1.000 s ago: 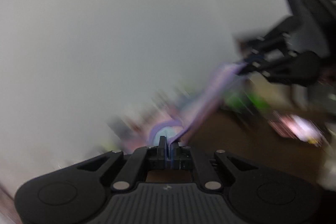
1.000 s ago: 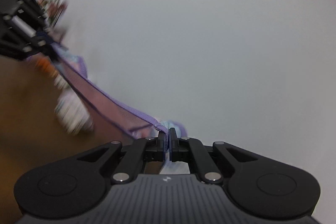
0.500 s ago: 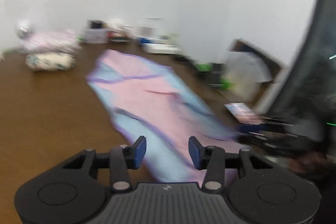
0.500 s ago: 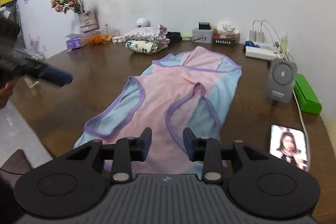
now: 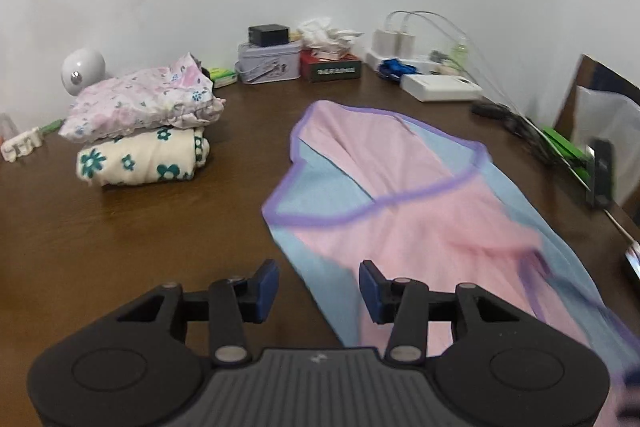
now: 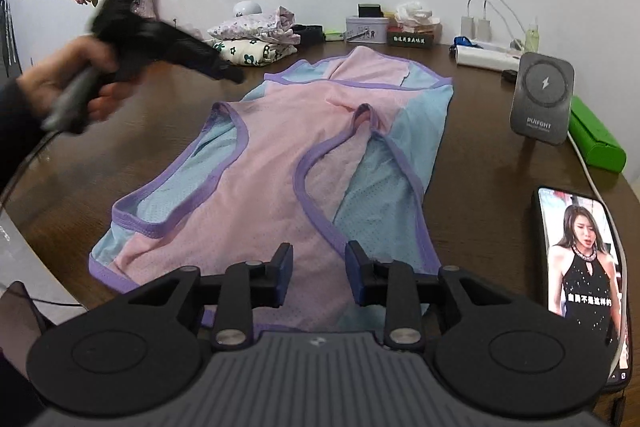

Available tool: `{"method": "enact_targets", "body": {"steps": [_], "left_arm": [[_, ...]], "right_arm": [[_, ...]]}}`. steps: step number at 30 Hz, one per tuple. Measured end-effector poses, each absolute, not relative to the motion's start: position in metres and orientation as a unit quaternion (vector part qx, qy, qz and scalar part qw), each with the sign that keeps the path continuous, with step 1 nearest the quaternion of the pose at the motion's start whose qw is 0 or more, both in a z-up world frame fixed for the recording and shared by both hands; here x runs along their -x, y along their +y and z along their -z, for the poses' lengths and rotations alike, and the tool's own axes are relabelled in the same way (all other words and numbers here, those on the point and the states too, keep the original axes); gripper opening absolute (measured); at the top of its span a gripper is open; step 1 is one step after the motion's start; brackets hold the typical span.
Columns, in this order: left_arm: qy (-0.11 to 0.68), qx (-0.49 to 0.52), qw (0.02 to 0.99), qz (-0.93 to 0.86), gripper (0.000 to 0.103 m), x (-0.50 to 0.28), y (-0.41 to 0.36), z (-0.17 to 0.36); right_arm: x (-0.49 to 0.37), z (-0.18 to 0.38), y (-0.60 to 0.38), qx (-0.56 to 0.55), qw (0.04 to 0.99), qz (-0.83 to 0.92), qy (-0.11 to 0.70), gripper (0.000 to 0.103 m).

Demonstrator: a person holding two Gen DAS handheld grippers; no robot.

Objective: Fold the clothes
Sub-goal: 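Lay the garment flat on the table with both grippers and open them, then smooth the garment flat with the left gripper while the right gripper presses its hem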

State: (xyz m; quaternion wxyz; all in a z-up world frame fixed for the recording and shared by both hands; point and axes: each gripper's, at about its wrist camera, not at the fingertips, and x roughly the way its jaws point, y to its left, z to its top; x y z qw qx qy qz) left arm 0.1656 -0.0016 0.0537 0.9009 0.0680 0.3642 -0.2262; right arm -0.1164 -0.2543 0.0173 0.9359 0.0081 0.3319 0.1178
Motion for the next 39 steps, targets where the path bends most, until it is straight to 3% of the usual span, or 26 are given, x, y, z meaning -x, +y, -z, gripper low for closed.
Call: {"method": "enact_targets", "body": {"steps": [6,7,8,9,10,19,25,33,37,39], "left_arm": [[0.381,-0.055,0.905,0.178,0.042,-0.221,-0.018,-0.038],[0.386,-0.054,0.905,0.172,0.038,-0.227,-0.021,-0.035],[0.385,-0.059,0.904,0.176,0.019,-0.229,-0.023,-0.033],[0.382,-0.067,0.904,0.178,0.009,-0.229,-0.025,-0.031],[0.378,-0.073,0.905,0.18,0.004,-0.227,-0.027,-0.03],[0.351,-0.12,0.913,0.169,0.002,-0.136,0.003,-0.027],[0.374,-0.1,0.911,0.14,0.002,-0.033,0.048,-0.033],[0.391,-0.059,0.915,0.079,0.002,0.06,0.105,-0.038],[0.41,-0.027,0.903,0.121,0.002,0.082,0.119,-0.048],[0.396,-0.01,0.909,0.132,0.006,0.086,0.127,-0.058]], "right_arm": [[0.112,-0.019,-0.265,0.006,0.932,-0.117,0.343,0.028],[0.113,-0.02,-0.266,0.006,0.932,-0.117,0.344,0.028],[0.113,-0.02,-0.267,0.006,0.931,-0.117,0.346,0.028],[0.113,-0.02,-0.267,0.008,0.931,-0.117,0.346,0.028],[0.114,-0.02,-0.267,0.009,0.931,-0.116,0.346,0.028],[0.12,-0.023,-0.273,0.01,0.94,-0.025,0.341,0.028],[0.131,-0.035,-0.257,-0.007,0.946,-0.09,0.311,0.028],[0.114,-0.023,-0.22,0.044,0.925,-0.153,0.346,0.029],[0.084,-0.025,-0.226,0.054,0.928,-0.116,0.35,0.045],[0.071,-0.026,-0.226,0.066,0.933,-0.083,0.345,0.044]]}}
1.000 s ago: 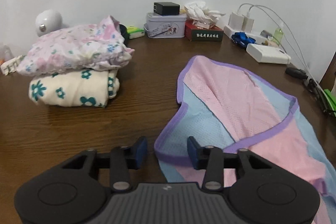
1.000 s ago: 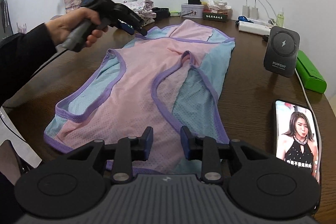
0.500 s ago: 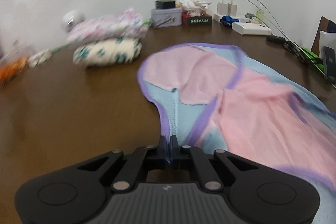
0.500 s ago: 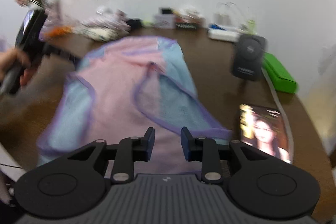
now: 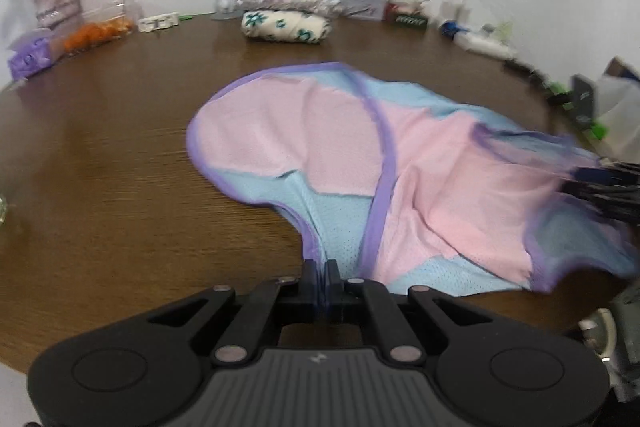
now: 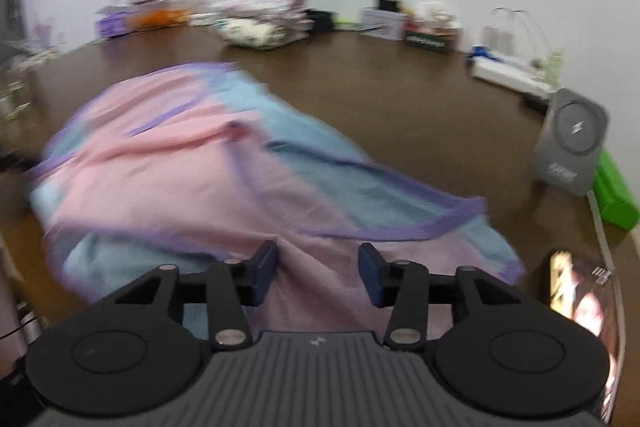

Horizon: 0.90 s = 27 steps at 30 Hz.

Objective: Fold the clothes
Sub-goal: 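Smooth the garment flat with the left gripper while the right gripper presses its hem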

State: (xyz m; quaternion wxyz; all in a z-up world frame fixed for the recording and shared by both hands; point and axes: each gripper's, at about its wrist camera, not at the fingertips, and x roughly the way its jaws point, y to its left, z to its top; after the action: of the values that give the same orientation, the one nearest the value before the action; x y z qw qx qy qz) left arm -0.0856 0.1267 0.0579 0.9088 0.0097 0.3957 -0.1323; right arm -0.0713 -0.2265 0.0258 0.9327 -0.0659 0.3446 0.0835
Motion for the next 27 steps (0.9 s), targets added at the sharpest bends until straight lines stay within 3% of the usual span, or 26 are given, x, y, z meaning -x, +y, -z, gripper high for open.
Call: {"method": "enact_targets", "body": {"steps": [4,10,22,27], "left_arm": [[0.349,0.006,0.928,0.133,0.008,0.068,0.138,-0.072],[0.365,-0.038,0.918,0.149,0.009,0.019,0.122,-0.049],[0.384,-0.037,0.912,0.141,0.012,0.058,0.132,-0.04],[0.373,-0.008,0.914,0.162,0.014,0.069,0.133,-0.049]], "right_arm": [[0.08,-0.04,-0.221,0.075,0.941,-0.076,0.322,0.043],[0.107,-0.032,-0.211,0.034,0.931,-0.104,0.348,0.046],[0.059,-0.029,-0.225,0.043,0.925,-0.044,0.374,0.052],[0.037,-0.068,-0.2,0.032,0.935,-0.118,0.332,0.049]]}}
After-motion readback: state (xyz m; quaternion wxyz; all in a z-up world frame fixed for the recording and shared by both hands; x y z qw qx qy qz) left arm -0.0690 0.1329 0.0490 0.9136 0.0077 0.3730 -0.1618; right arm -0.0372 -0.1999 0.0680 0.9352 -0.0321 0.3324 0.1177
